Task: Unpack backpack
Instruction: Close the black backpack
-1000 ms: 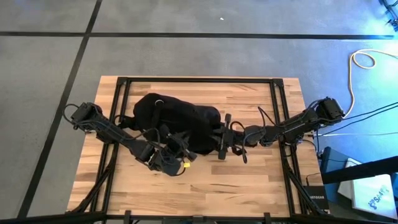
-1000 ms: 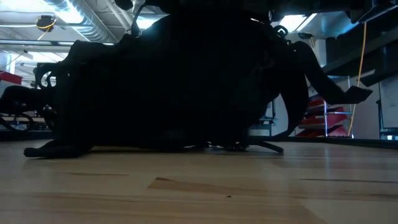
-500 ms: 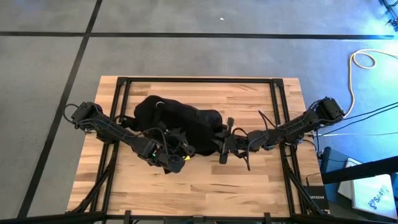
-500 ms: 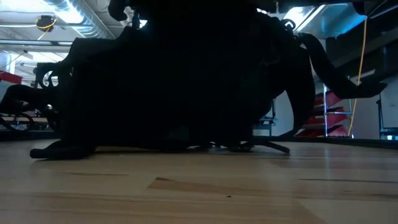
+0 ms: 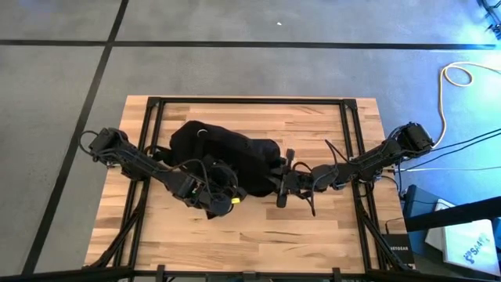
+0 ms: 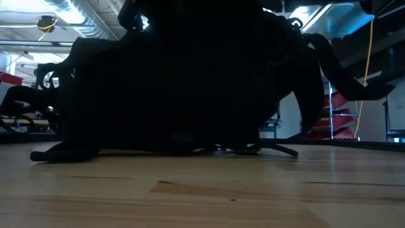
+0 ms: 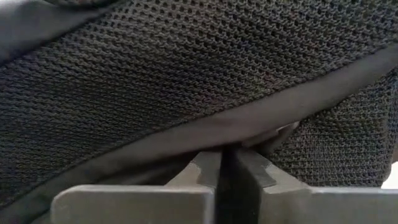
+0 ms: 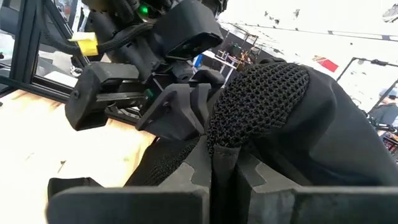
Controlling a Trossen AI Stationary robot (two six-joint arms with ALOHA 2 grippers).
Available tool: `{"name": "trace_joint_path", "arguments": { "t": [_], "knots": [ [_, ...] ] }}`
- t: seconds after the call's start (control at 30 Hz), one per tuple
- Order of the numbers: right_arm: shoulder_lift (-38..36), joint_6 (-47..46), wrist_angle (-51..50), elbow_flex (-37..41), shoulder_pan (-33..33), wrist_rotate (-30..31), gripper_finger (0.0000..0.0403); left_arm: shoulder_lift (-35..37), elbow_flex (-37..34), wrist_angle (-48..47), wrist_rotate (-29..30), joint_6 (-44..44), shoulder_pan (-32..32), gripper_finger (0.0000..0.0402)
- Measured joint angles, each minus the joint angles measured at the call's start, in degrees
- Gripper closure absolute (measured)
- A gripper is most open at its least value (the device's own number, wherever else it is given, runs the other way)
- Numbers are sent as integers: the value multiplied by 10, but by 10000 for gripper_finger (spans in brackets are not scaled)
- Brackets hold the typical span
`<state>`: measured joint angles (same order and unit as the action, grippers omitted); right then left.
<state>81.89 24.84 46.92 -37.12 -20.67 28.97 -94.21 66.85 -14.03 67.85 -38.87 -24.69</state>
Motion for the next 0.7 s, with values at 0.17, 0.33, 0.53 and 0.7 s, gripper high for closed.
{"name": "trace_joint_path", "arguments": {
  "t": [0.17,0.33,0.53,0.7],
  "knots": [
    [0,0,-3,0,0,0,403,6,0,0,-27,-1,4,327],
    [-1,0,-5,0,0,0,403,16,0,0,-22,-2,4,261],
    [-2,3,-2,-1,0,0,403,48,0,-1,-17,-18,-3,229],
    [-2,5,-3,-1,0,0,403,54,-1,-2,-19,-40,-8,228]
  ]
}}
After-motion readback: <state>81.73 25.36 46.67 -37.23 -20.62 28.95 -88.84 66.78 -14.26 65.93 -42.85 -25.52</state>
